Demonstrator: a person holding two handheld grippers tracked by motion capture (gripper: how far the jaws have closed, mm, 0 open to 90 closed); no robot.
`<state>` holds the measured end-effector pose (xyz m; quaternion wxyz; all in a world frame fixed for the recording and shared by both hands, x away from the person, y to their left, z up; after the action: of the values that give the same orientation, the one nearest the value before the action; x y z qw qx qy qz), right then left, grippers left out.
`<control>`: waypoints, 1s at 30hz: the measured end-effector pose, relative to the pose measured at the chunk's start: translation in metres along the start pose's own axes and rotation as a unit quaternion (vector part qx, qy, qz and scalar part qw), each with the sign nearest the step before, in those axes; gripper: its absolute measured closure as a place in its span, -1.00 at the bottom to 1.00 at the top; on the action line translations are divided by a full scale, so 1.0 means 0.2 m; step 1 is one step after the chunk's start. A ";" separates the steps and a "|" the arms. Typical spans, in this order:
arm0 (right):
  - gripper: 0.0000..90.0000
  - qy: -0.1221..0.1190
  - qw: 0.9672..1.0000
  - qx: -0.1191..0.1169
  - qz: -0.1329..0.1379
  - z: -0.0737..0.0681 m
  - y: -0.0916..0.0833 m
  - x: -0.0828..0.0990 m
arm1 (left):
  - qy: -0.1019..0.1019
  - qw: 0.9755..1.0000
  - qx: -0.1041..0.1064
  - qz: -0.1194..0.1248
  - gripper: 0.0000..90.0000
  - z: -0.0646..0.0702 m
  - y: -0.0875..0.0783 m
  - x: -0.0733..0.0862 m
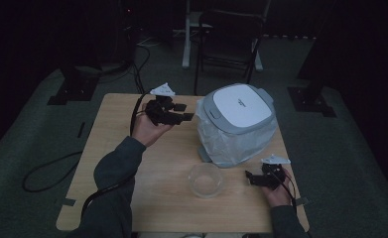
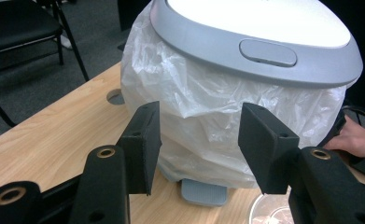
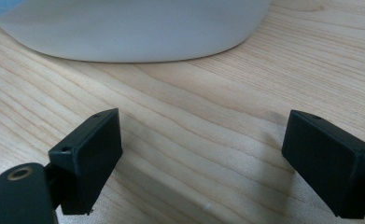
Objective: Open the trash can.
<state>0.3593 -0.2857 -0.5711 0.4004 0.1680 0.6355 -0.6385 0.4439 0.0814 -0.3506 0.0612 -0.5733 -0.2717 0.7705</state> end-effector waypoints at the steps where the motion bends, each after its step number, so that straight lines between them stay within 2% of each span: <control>1: -0.75 0.000 1.000 0.000 0.000 0.00 0.00 0.00 | 0.000 1.000 0.002 -0.001 0.11 0.00 0.00 -0.01; 11: -0.75 0.000 1.000 0.000 0.000 0.00 0.00 0.00 | 0.009 1.000 0.008 -0.001 0.18 0.01 0.01 -0.04; 17: -0.75 0.000 1.000 0.000 0.000 0.00 0.00 0.00 | 0.018 1.000 0.019 -0.001 0.39 0.04 0.03 -0.06; 25: -0.75 0.000 1.000 0.000 0.000 0.00 0.00 0.00 | 0.035 0.999 0.025 -0.004 0.75 0.07 0.05 -0.08; 27: -0.75 0.000 1.000 0.000 0.000 0.00 0.00 0.00 | 0.040 0.999 0.025 -0.005 0.78 0.08 0.05 -0.08; 28: -0.75 0.000 1.000 0.000 0.000 0.00 0.00 0.00 | 0.042 0.999 0.024 -0.004 0.93 0.08 0.05 -0.09; 30: -0.75 0.000 1.000 0.000 0.000 0.00 0.00 0.00 | 0.043 0.999 0.024 -0.005 1.00 0.09 0.06 -0.09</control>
<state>0.3593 -0.2857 -0.5711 0.4002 0.1681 0.6354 -0.6386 0.4365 0.0585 -0.3369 0.0904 -0.6032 -0.2527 0.7511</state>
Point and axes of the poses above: each handheld gripper's, and its own axes: y roughly forward along the jaws, x roughly out of its underside, z roughly to its right, the point moved 3 cm from there along y, roughly forward along the jaws, and after that the axes turned 12 degrees about x, right-handed, at the moved point
